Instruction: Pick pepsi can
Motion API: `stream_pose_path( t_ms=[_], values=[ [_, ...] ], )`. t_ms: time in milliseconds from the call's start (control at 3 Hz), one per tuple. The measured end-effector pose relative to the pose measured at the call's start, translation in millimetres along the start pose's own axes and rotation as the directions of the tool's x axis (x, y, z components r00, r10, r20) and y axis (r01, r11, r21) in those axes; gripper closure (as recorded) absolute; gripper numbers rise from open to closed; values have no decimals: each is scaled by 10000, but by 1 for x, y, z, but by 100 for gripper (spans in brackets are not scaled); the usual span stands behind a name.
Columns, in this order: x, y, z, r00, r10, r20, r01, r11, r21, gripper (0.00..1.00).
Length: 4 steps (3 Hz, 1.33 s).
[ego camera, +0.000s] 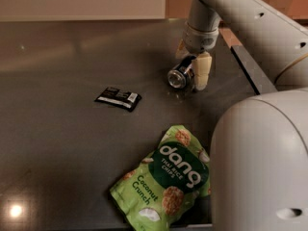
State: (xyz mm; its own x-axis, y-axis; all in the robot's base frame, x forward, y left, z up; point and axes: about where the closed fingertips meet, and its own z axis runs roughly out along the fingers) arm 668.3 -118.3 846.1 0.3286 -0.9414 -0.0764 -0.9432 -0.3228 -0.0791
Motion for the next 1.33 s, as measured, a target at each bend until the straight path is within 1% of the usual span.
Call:
stream_pose_path(
  t_ms=[667,1000,1333],
  values=[
    [-2,9,-2,9999,-155,-18,155,9999,-60,63],
    [-3,16,-12,9999,-67,-137,67,10000,3,86],
    [-8,25,-32,9992,216,-350,-213,9997,85,100]
  ],
)
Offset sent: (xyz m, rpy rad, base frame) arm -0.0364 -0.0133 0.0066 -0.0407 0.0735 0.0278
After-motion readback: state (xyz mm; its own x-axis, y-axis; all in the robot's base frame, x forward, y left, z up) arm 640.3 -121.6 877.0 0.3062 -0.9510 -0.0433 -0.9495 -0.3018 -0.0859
